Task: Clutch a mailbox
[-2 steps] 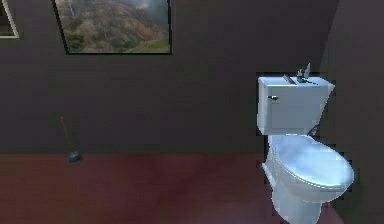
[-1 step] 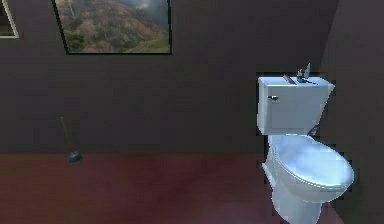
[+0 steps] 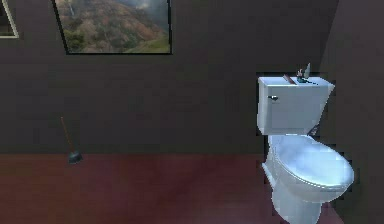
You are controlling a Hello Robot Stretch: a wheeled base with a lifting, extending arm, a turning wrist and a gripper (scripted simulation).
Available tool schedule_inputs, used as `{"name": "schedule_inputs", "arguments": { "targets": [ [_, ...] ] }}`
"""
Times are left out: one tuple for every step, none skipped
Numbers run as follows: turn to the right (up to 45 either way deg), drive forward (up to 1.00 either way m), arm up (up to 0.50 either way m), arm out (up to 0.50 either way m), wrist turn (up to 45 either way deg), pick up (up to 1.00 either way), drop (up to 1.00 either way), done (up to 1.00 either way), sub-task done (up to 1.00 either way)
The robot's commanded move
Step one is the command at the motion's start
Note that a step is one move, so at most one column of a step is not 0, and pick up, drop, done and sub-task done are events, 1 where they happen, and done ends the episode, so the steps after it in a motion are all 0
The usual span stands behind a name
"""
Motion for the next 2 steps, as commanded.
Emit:
{"name": "schedule_inputs", "arguments": {
  "targets": [
    [0.0, 0.00, 0.00, 0.00, 45.0, 0.00, 0.00, 0.00, 0.00],
    [0.0, 0.00, 0.00, 0.00, 45.0, 0.00, 0.00, 0.00, 0.00]
  ]
}}
